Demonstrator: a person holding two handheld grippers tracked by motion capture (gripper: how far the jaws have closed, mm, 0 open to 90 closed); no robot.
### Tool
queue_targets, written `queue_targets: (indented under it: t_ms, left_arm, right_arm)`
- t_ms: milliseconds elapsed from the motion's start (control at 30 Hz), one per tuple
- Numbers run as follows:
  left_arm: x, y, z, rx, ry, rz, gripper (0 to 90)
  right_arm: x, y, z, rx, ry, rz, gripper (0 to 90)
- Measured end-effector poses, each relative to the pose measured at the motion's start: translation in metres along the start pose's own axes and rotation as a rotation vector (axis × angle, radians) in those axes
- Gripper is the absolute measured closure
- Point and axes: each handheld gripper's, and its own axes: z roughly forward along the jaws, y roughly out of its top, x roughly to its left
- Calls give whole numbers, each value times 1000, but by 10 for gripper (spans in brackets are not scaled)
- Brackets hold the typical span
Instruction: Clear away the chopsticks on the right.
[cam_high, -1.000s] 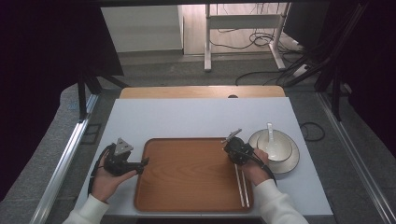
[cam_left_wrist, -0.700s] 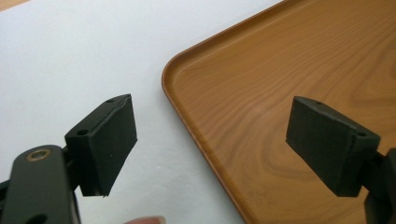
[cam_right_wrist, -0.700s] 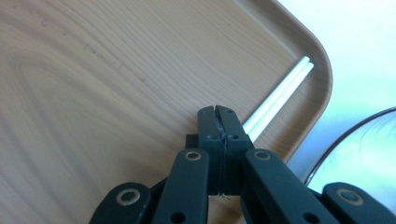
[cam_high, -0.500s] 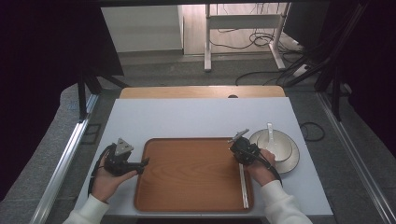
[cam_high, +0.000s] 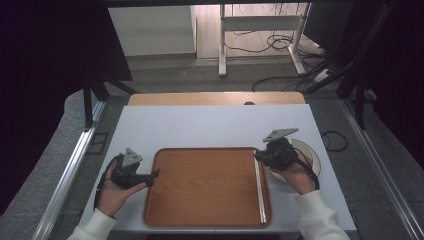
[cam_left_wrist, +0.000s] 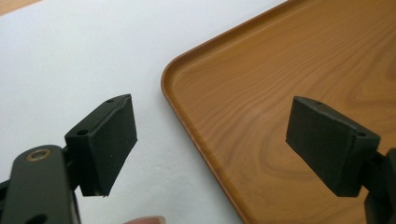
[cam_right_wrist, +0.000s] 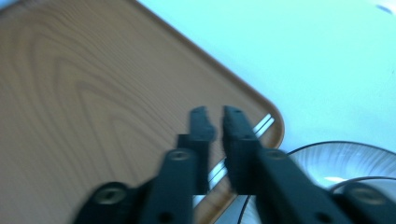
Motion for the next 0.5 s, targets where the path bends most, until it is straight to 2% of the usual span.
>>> queue_targets:
  t_ms: [100, 233, 500]
  left_arm:
    - [0, -1, 1, 1, 1, -2, 158]
    - [1, -2, 0, -6, 4, -3, 158]
    - [1, -4, -1, -8, 2, -15, 162]
  right_arm:
    - [-4, 1, -10, -58, -16, 5, 584]
    - [-10, 2, -20, -101, -12, 20, 479]
    - [-23, 1, -33, -133, -19, 46, 428]
